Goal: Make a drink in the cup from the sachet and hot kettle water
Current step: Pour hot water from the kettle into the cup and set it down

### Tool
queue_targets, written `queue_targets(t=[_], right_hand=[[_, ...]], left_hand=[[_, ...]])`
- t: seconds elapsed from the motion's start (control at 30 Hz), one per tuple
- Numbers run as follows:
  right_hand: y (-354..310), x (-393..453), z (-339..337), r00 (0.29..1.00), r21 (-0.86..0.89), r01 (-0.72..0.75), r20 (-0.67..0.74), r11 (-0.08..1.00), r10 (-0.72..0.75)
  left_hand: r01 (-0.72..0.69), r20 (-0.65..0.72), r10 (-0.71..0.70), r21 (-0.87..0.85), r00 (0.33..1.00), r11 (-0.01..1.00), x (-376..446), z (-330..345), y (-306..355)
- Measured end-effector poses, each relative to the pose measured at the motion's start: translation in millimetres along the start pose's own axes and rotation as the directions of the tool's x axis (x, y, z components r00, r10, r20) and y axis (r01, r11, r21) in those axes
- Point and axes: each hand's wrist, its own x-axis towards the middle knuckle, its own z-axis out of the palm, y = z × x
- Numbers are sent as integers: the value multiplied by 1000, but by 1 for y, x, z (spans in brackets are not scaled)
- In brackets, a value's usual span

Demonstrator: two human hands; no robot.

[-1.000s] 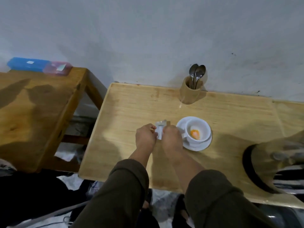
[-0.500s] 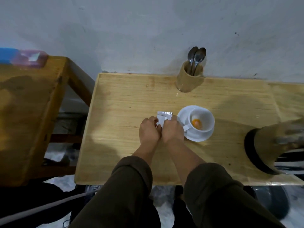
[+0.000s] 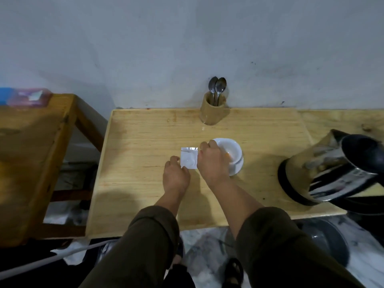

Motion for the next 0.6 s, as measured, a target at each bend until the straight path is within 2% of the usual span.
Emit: queue_targets(t=[0.07, 0.2, 0.3, 0.4, 0.5, 0.6], right_hand=[[17, -9, -13, 988, 10, -16, -155, 1000, 18], [60, -35, -50, 929, 51, -65, -361, 997, 79], [103, -56, -68, 915, 55, -56, -398, 997, 73], [152, -82, -83, 895, 13, -117, -433, 993, 111], [200, -105, -95, 879, -9, -182, -450, 983, 158], [240, -126, -101, 862, 35, -232, -456, 972, 222]], left_hand=[[10, 45, -11, 21, 999, 1000, -18, 6, 5], [-11, 146, -6, 114, 989, 993, -54, 37, 15], [-81, 254, 14, 254, 967, 964, -84, 73, 24], [-160, 323, 20, 413, 946, 896, -107, 113, 28], [-172, 359, -11, 474, 933, 863, -121, 147, 37], [-250, 407, -15, 589, 913, 768, -133, 164, 48]])
